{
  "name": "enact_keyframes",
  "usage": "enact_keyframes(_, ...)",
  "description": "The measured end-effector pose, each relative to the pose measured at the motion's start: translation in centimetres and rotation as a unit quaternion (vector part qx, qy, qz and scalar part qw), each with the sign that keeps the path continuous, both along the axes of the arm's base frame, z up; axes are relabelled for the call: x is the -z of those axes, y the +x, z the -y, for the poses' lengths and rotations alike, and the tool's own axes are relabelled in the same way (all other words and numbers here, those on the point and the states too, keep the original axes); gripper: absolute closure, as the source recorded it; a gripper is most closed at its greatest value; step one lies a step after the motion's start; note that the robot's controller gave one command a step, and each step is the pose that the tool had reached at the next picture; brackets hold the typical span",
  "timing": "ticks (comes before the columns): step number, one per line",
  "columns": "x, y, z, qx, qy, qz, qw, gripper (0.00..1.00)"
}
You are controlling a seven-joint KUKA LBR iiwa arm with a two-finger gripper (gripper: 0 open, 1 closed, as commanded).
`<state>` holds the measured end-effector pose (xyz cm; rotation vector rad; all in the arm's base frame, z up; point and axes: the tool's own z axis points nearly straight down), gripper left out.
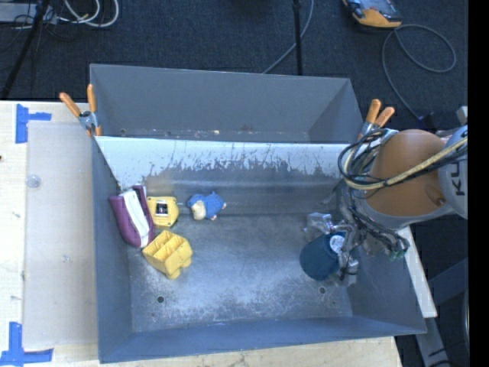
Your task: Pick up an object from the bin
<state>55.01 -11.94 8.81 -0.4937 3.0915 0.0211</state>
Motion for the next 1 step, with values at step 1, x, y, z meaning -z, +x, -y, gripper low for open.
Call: enact_keyframes(1, -0.72, 0.18, -0.66, 0.0, -0.007, 0.0002, 1.0, 1.0)
